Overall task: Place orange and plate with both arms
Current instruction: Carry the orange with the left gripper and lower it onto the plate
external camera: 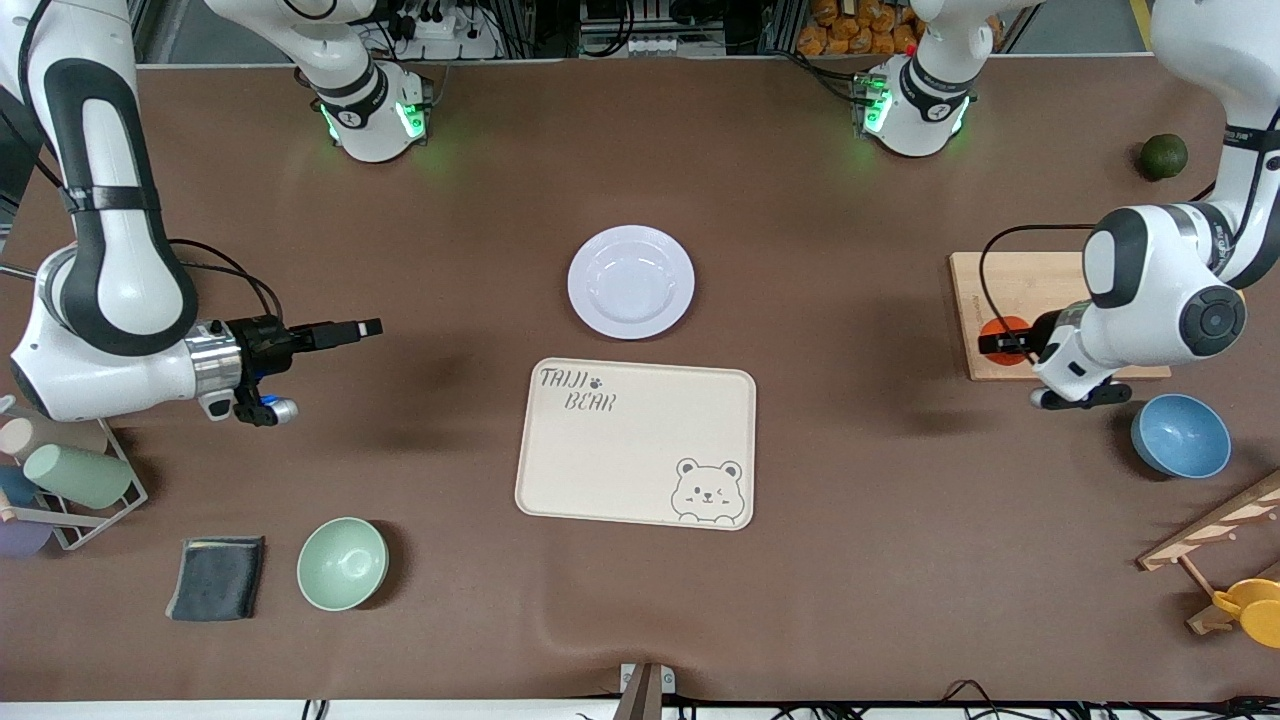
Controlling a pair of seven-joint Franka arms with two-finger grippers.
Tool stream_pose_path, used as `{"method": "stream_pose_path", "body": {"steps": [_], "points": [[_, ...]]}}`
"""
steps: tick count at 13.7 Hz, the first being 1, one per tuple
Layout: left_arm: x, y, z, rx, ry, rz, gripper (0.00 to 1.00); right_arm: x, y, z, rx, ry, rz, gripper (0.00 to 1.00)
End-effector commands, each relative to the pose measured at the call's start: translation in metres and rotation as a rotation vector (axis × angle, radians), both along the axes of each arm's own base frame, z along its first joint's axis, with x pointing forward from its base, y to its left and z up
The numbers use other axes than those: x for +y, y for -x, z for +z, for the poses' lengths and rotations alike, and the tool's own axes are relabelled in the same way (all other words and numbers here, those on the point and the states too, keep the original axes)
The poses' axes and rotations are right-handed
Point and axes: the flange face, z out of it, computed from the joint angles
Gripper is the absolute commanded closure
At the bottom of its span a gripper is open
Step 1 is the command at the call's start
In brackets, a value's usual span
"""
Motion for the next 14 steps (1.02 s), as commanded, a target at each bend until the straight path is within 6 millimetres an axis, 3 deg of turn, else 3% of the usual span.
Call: {"method": "stream_pose_path", "body": {"steps": [1, 3, 5, 9, 11, 14], "points": [[-0.082, -0.016, 0.025, -0.020, 0.003, 0.020, 0.72, 0.007, 0.009, -0.012, 0.027, -0.054, -0.047, 0.00], [-0.147, -0.018, 0.030, -0.015, 0.032, 0.093, 0.71, 0.016, 0.020, -0.035, 0.029, -0.087, -0.078, 0.00], [-0.211, -0.004, 0.032, -0.003, 0.020, 0.131, 0.71, 0.028, 0.027, -0.047, 0.006, -0.138, -0.070, 0.00], [-0.310, 0.023, 0.031, 0.009, -0.012, 0.205, 0.71, 0.043, 0.034, -0.062, -0.004, -0.160, -0.090, 0.00], [-0.346, 0.037, 0.024, 0.014, -0.024, 0.229, 0.71, 0.051, 0.047, -0.080, -0.057, -0.198, -0.069, 0.00], [-0.375, 0.054, 0.017, 0.012, -0.020, 0.213, 0.71, 0.069, 0.050, -0.087, -0.066, -0.210, -0.082, 0.00]]}}
